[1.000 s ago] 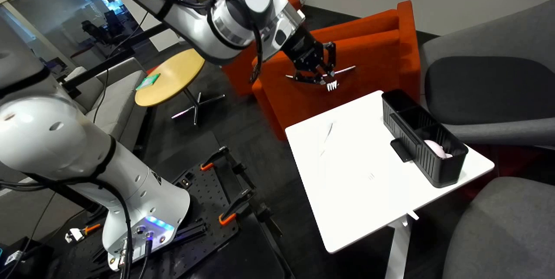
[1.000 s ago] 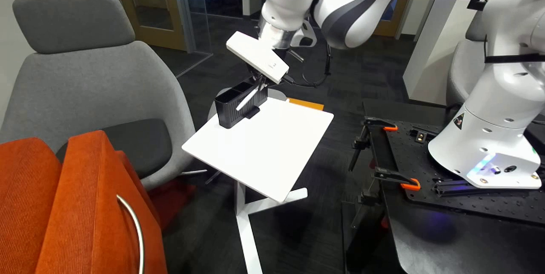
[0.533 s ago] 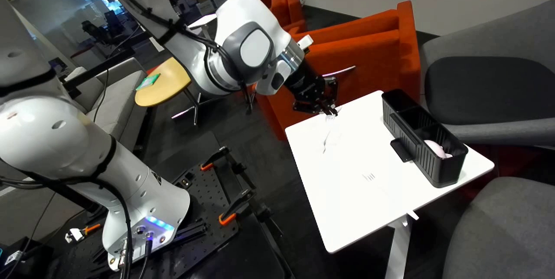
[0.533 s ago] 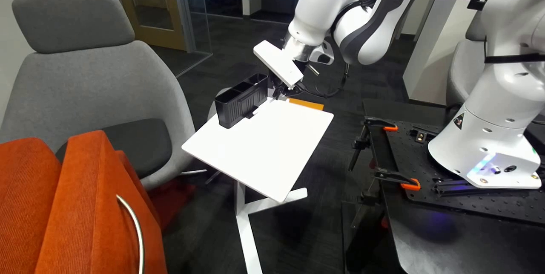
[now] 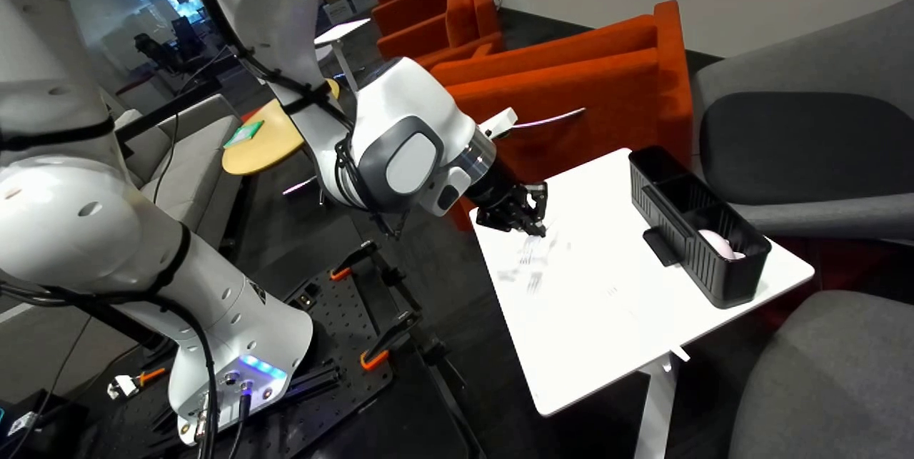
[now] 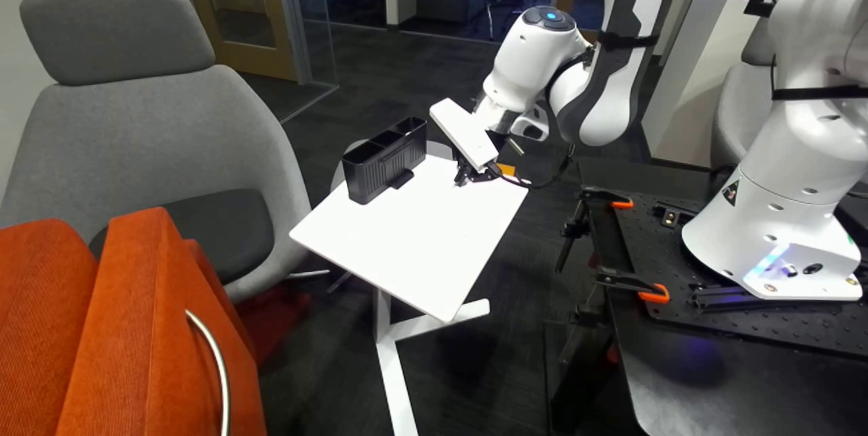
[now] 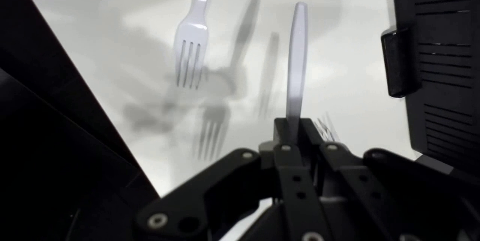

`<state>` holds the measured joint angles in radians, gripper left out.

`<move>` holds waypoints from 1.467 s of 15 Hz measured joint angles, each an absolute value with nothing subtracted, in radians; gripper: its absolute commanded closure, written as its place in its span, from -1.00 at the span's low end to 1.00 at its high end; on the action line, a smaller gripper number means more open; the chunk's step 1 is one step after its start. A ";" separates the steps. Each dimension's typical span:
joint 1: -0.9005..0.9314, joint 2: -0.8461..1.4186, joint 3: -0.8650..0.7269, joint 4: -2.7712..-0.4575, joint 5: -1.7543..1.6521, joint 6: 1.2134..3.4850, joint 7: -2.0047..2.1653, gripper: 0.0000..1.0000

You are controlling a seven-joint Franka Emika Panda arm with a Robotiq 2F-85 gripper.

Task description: Remove the fork from the object and put it on the table

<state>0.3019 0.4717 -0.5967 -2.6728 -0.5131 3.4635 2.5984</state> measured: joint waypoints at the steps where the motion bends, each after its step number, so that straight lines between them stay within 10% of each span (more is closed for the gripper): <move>1: 0.286 0.478 -0.575 -2.664 -0.496 3.462 2.598 0.95; 9: -0.016 0.510 -0.203 -2.581 0.052 3.458 2.158 0.95; 11: -0.077 0.530 -0.146 -2.560 0.092 3.458 2.102 0.28; 18: -0.228 0.592 -0.025 -2.506 0.121 3.458 1.965 -0.78; 22: -0.262 0.570 0.007 -2.506 0.122 3.458 1.903 -1.00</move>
<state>-0.2620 0.5705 0.0069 -2.5063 0.1217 3.4576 1.9026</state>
